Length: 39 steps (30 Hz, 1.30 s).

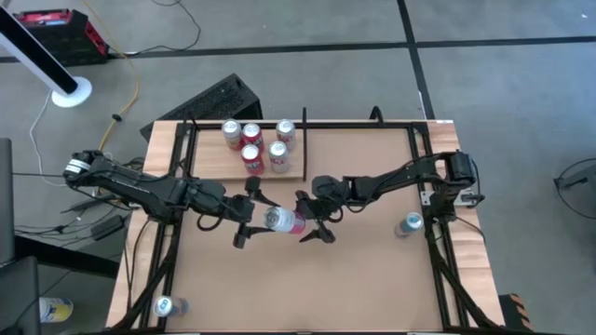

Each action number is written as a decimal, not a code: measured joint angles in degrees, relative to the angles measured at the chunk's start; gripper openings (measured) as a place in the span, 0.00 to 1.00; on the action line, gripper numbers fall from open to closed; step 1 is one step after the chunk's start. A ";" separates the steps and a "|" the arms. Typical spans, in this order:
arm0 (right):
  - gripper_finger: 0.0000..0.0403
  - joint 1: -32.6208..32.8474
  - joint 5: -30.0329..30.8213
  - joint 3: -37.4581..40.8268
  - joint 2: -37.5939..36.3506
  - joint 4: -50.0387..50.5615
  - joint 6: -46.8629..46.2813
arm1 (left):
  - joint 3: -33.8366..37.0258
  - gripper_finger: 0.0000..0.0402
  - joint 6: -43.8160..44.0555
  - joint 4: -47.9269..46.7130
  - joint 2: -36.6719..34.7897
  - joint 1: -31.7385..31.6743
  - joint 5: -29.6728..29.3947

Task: Place canned beverage on shelf
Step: Put the pink-white soda can on the shelf aligned with the other pink-white soda can

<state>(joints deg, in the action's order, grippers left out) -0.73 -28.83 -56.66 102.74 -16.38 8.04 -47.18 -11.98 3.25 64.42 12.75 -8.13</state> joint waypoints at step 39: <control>0.89 -0.16 7.96 -0.42 -0.24 3.44 1.02 | -0.02 0.66 7.19 -49.41 -18.70 -33.89 -4.66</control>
<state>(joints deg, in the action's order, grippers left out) -0.89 -20.86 -57.08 102.50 -12.94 9.06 -47.20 -4.79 -46.16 45.72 -21.14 -12.79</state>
